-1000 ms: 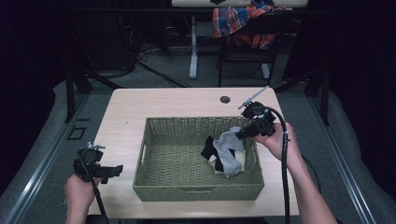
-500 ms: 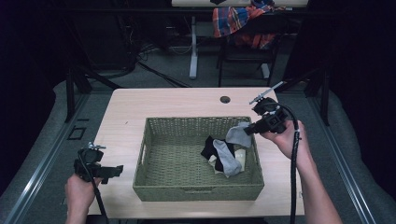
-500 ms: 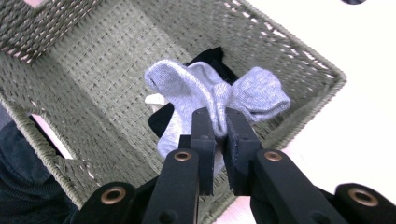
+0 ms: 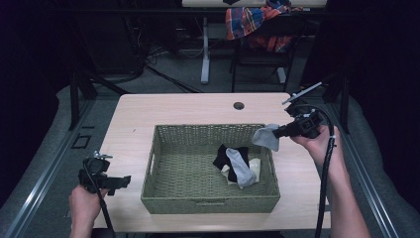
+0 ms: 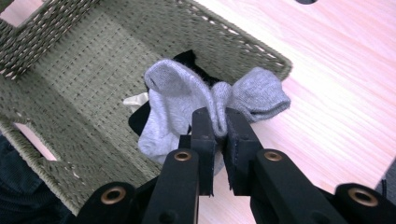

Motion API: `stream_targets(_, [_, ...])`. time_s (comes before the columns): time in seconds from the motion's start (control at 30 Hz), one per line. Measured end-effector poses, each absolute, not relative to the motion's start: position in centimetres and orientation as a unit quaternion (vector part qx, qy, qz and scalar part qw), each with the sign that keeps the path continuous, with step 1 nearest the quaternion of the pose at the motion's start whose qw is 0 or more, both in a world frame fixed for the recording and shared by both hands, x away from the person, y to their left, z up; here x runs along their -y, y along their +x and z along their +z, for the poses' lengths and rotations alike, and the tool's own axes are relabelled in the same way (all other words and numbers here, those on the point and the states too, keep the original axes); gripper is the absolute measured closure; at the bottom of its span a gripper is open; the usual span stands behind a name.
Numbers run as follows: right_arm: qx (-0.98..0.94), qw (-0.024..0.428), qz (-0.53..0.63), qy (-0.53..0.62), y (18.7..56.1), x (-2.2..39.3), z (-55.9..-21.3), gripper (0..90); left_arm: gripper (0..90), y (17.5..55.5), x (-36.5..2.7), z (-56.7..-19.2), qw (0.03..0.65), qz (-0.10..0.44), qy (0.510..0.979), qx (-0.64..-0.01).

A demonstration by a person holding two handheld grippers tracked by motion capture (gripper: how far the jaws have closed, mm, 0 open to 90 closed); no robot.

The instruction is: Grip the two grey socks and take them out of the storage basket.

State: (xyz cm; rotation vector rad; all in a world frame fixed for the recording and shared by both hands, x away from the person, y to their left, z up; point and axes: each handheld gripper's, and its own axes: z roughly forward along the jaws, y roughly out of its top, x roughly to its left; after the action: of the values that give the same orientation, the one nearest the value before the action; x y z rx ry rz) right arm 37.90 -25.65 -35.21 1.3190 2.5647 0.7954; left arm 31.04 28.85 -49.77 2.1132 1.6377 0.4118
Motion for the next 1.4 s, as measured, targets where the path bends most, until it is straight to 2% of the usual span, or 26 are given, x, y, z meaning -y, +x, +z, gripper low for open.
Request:
stream_targets(0.63, [-0.825,0.095,0.252,0.497,38.2,30.4,-35.4,83.9,0.1,31.1,-28.8,-49.8,0.216,0.149,0.763,-0.59])
stream_targets(0.97, [-0.817,0.088,0.225,0.524,38.9,31.9,-36.8,83.9,0.0,31.1,-28.8,-49.8,0.216,0.149,0.763,-0.59])
stream_targets(1.4, [-0.81,0.052,0.19,0.552,40.4,33.3,-40.1,84.0,0.1,31.1,-28.8,-49.8,0.216,0.149,0.763,-0.59])
